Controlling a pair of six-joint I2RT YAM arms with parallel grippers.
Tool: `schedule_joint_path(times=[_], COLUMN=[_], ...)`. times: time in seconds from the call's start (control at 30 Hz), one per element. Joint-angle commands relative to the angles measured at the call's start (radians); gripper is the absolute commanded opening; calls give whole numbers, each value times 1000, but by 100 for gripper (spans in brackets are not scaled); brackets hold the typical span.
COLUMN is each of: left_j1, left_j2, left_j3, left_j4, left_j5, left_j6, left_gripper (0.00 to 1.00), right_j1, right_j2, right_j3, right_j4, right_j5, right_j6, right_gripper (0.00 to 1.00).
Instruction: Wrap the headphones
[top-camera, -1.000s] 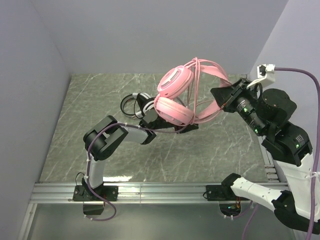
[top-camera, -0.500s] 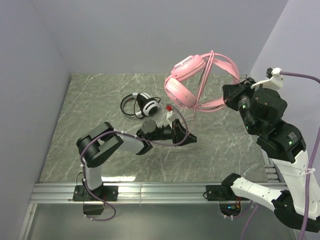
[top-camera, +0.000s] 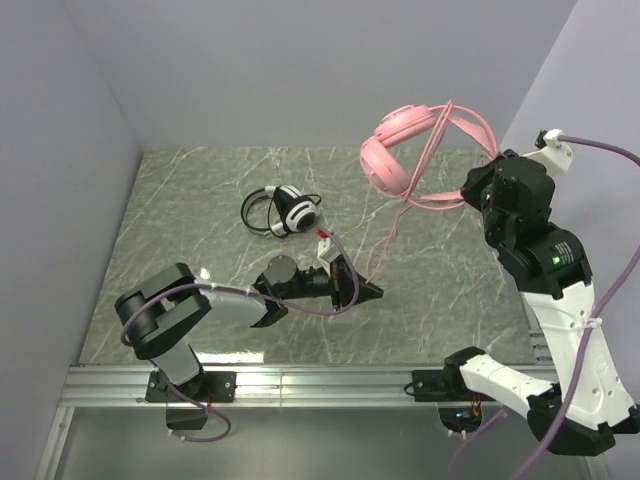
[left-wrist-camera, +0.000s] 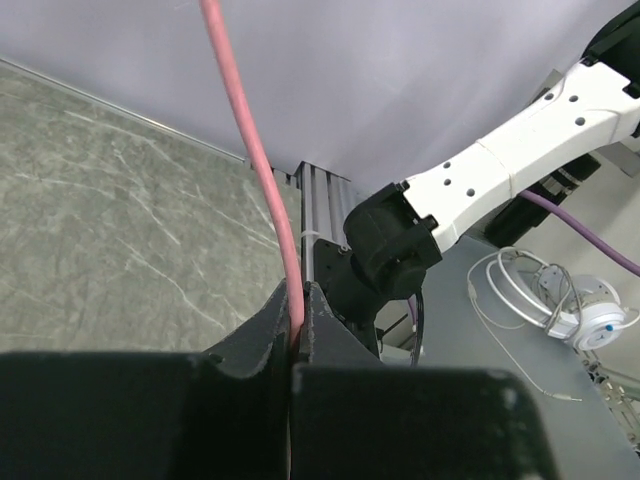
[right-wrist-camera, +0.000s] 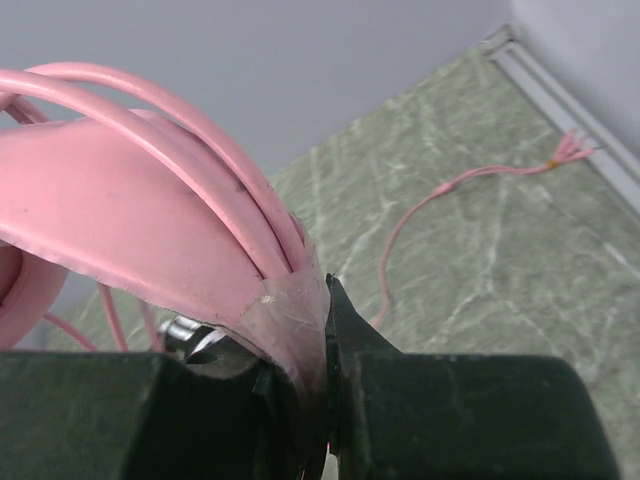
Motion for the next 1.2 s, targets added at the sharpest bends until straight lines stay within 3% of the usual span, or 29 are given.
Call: schedule_joint_path(times=[0.0,0.23,0.5,0.63,0.87,1.03,1.17], left_j1=[-27,-73,-153,-161,-162,-179,-187], left_j2=[-81,-155,-313,-366,-394,-393,-394], left_j3=[-42,-33,96,159,239,285,343], left_j4=[-25,-208,-726,-908,-1080,-1175,-1229], left_j5=[-46,-94,-325,-425,-540,-760,-856], left_j6=[54,135,289,358,407,447,500], left_gripper=[1,2,6,8,9,6,6], right_j1=[-87,-123,-124,-124,-124,-123,-109], right_j2=[5,18,27,12,-16,-33,-7], right_j3=[-10,-126,-243,-322,-491,-537,-542], right_j4=[104,165,176,184,202,207,167], right_j5=[-48,38,171,237,256,208,162], right_j6=[20,23,-21,-41,-44,-119,-147], right_gripper=[0,0,0,0,0,0,0])
